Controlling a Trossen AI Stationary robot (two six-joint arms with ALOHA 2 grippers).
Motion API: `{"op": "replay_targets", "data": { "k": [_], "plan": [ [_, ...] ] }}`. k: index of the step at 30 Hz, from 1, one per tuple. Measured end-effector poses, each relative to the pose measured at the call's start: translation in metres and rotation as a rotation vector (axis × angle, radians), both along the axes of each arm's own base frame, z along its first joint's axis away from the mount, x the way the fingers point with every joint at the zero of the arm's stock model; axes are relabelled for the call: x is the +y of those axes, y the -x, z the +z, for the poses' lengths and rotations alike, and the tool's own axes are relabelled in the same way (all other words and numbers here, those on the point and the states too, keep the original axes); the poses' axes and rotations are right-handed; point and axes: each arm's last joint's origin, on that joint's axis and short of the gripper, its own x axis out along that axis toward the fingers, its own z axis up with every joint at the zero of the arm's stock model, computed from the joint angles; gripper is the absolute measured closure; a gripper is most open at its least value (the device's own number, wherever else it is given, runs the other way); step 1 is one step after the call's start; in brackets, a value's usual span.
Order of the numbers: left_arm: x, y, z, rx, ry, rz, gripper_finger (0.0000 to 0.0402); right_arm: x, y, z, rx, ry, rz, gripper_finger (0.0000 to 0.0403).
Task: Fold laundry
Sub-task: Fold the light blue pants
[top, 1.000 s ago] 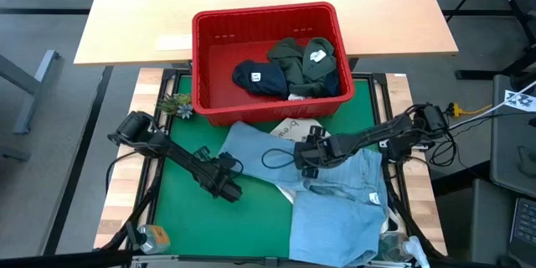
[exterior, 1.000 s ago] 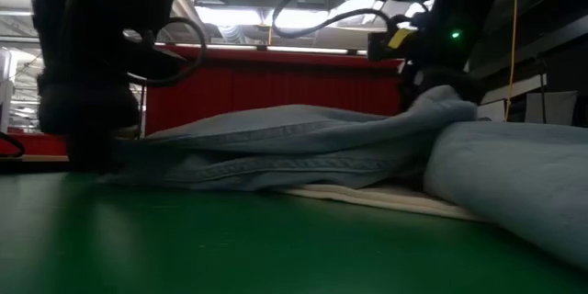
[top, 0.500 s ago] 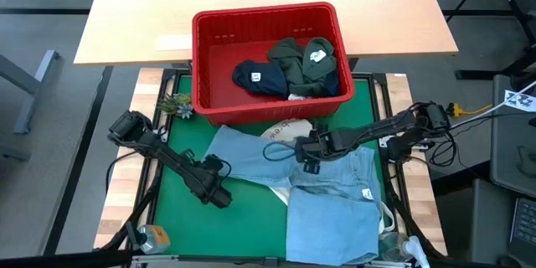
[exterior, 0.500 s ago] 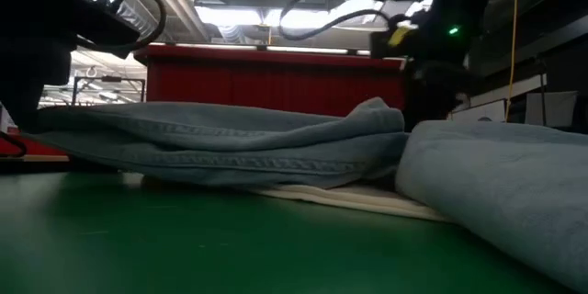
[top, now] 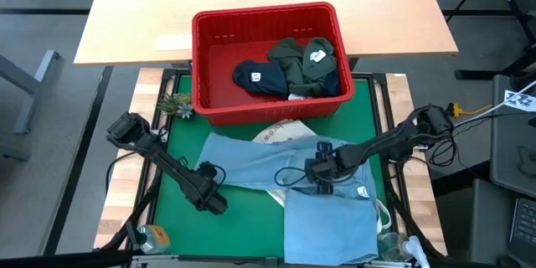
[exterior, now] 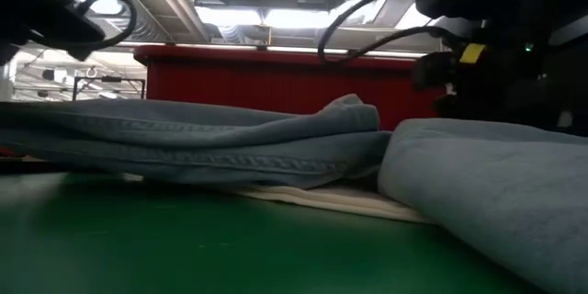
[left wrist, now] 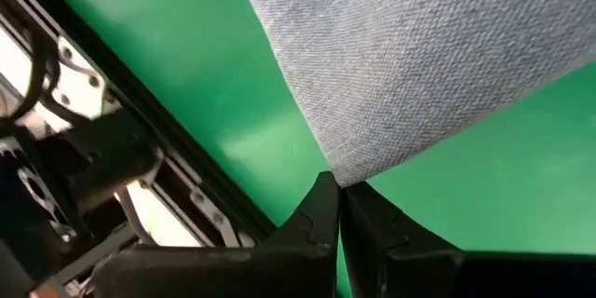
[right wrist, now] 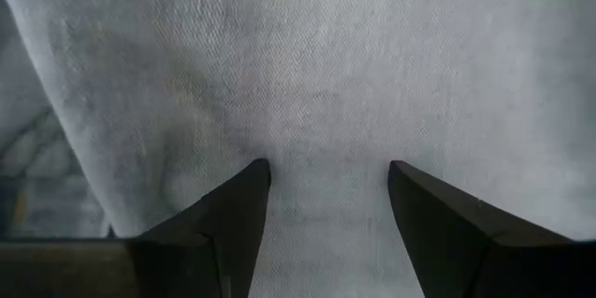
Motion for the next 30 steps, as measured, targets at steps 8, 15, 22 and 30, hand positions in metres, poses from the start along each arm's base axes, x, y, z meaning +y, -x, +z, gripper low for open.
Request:
{"op": "replay_targets", "data": {
  "k": [8, 15, 22, 30],
  "plan": [
    [-0.01, 0.006, 0.0, 0.041, 0.073, 0.01, 0.0401, 0.0, 0.01, -0.009, 0.081, -0.081, 0.029, 0.0178],
    [-0.015, -0.001, -0.004, -0.071, 0.089, -0.009, 0.0401, 0.002, 0.007, -0.003, 0.105, -0.084, 0.052, 0.0178],
    [-0.016, -0.004, -0.005, -0.088, 0.109, 0.045, 0.0352, 0.004, -0.001, 0.012, 0.106, -0.065, 0.054, 0.0178],
    [-0.023, -0.01, 0.027, -0.242, 0.123, -0.074, 0.0347, 0.005, -0.007, 0.027, 0.113, -0.014, 0.08, 0.0178]
  ]
}}
